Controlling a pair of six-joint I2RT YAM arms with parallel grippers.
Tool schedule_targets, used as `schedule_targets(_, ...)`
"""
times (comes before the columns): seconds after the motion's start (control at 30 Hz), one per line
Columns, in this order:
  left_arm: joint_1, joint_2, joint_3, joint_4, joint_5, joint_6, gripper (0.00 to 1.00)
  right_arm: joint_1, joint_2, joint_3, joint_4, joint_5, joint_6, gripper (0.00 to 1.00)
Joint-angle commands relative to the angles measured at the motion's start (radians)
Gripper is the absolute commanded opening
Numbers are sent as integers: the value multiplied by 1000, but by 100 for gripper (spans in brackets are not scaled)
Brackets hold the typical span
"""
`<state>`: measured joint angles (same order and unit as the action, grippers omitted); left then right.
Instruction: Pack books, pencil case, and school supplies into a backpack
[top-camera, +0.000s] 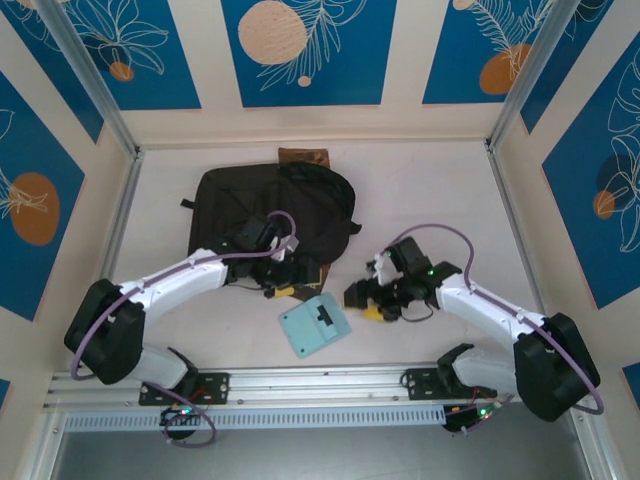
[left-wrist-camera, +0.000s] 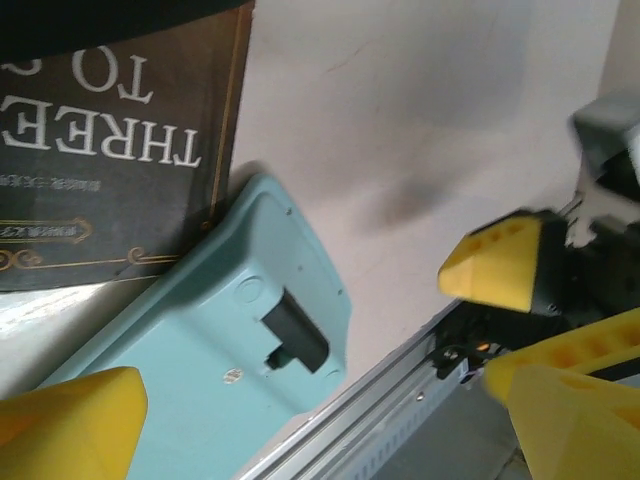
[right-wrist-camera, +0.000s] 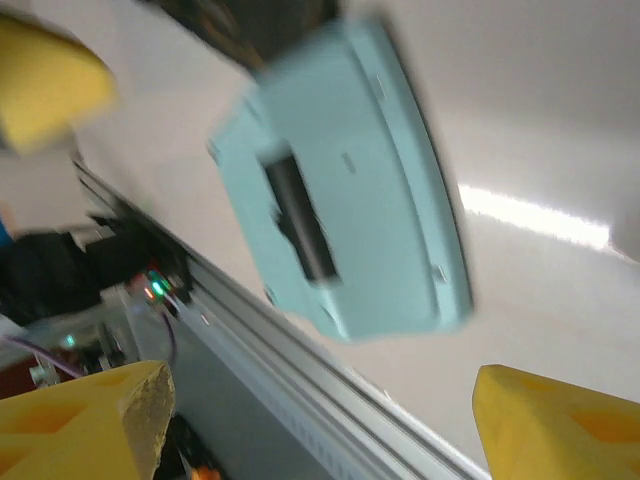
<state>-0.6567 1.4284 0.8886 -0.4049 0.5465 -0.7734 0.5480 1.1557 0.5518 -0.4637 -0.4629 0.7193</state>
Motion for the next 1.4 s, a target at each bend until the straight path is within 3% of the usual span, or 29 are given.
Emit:
schedule_targets(0.0,3,32,-24,-33,-7,72,93,77,-18,-68,40,-72,67,80)
schedule_targets(0.23,-33,169,4,9,51,116,91,128,163,-88,292,-175,163,81)
schedule_targets(0.43,-70,223,12,36,67,108,90,126,302,-35,383,-165,209,79)
schedule_targets(0.93,-76,263,58,111,136,29,90,-101,189,-18,422,11,291,80)
schedule_targets(1.07,-75,298,89,125,142,9,90,-159,203,-46,450,-17,276,80)
schedule_targets(1.27,-81,323,107,155,156,-8,89,-160,234,-100,574,-150,270,77)
schedule_targets(1.37,-80,323,115,137,148,3,89,-158,204,-98,498,-84,244,76)
